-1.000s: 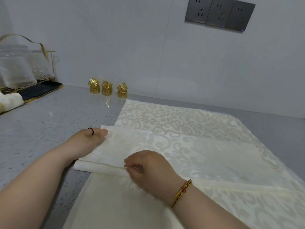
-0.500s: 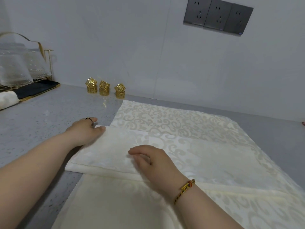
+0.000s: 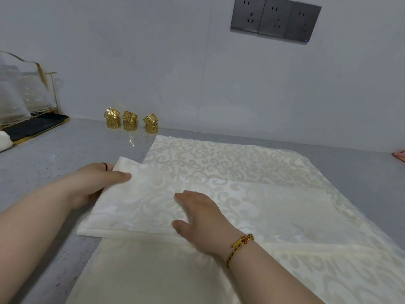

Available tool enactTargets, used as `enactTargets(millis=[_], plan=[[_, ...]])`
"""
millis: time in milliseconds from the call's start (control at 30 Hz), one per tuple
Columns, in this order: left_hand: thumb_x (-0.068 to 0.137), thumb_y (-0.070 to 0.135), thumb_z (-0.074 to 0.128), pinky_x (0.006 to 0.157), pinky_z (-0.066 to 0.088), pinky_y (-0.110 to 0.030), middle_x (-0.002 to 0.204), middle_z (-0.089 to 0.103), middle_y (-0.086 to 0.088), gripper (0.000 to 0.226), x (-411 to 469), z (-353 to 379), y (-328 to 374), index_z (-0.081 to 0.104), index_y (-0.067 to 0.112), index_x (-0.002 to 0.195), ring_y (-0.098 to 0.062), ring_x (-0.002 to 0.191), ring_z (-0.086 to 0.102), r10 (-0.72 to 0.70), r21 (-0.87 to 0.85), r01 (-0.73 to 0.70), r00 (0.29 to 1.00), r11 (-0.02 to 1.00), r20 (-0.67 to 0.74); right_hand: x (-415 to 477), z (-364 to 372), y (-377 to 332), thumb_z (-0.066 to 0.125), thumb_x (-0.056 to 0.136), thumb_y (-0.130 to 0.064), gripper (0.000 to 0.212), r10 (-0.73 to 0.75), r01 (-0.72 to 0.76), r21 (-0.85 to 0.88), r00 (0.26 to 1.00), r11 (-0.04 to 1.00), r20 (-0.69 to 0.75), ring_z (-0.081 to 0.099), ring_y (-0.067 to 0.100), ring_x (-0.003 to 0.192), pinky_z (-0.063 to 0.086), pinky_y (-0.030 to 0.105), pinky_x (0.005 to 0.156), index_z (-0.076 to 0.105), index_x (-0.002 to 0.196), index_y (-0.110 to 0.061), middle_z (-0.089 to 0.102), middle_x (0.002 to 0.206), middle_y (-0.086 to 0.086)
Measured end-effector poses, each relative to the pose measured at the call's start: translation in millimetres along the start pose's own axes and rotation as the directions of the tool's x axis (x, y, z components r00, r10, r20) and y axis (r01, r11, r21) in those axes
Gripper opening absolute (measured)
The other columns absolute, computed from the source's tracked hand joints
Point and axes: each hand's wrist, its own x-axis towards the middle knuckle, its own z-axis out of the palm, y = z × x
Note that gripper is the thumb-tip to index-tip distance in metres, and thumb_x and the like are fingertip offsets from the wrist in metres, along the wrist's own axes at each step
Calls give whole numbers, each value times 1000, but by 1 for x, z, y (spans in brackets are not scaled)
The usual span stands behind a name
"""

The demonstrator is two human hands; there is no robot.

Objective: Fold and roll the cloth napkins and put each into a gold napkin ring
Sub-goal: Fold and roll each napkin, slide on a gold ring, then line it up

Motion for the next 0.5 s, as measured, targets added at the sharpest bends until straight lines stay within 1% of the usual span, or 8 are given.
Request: enactTargets(millis=[67,133,200,267,333,400,467,500], plan=[[79,10,67,77,52,-43,90,69,-24,19,-15,-8,-8,64,-2,94,-36,82,65,-46,50,44,999,998,30,-2,-3,-2,45,94,-26,55,-16,16,9,1000,1000,-13,7,12,142,1,22,112,23,144,-22,17,153,0],[68,14,77,59,55,-36,80,70,-23,22,-30,-15,-17,68,-2,79,-32,66,67,-74,64,71,996,995,57,-3,-5,-5,44,93,-22,52,-19,20,19,999,1000,-27,7,12,141,2,21,112,27,143,-22,17,153,0],[77,11,72,36,46,-24,59,65,-19,18,-43,-16,-23,67,-2,64,-21,41,59,-81,31,79,995,996,62,-5,-6,-8,44,93,-20,50,-21,21,19,999,1000,-37,9,11,141,3,20,111,31,141,-22,19,153,0],[86,3,58,30,38,-17,45,58,-12,20,-52,-18,-26,63,-2,67,-13,30,49,-72,-25,72,997,997,8,-7,-6,-13,45,93,-19,47,-24,25,23,998,999,-50,11,11,140,5,18,110,35,139,-21,22,151,0],[86,2,54,27,34,-13,38,53,-7,17,-60,-20,-24,60,-4,72,-9,26,45,-61,-81,58,997,995,-41,-9,-6,-17,45,93,-19,45,-35,38,41,997,998,-61,13,10,139,9,16,108,39,137,-20,26,150,-1],[86,3,53,27,33,-12,40,52,-6,14,-71,-29,-20,59,-4,75,-9,29,47,-37,-147,19,992,989,-119,-11,-7,-24,45,93,-20,42,-52,55,68,997,996,-53,19,9,137,16,15,105,42,135,-19,33,146,-3],[88,4,51,27,36,-12,51,54,-10,11,-79,-45,-17,56,-2,82,-13,36,54,-23,-204,-27,971,979,-239,-15,-6,-33,44,93,-20,38,-70,73,105,997,992,-32,33,10,130,25,16,101,47,131,-18,43,139,-5],[90,7,50,26,35,-12,49,54,-9,11,-82,-53,-14,55,0,83,-11,33,53,-38,-232,-26,963,972,-267,-17,-5,-37,44,93,-20,36,-80,81,126,997,989,-20,38,10,126,28,16,97,49,129,-18,46,136,-5]])
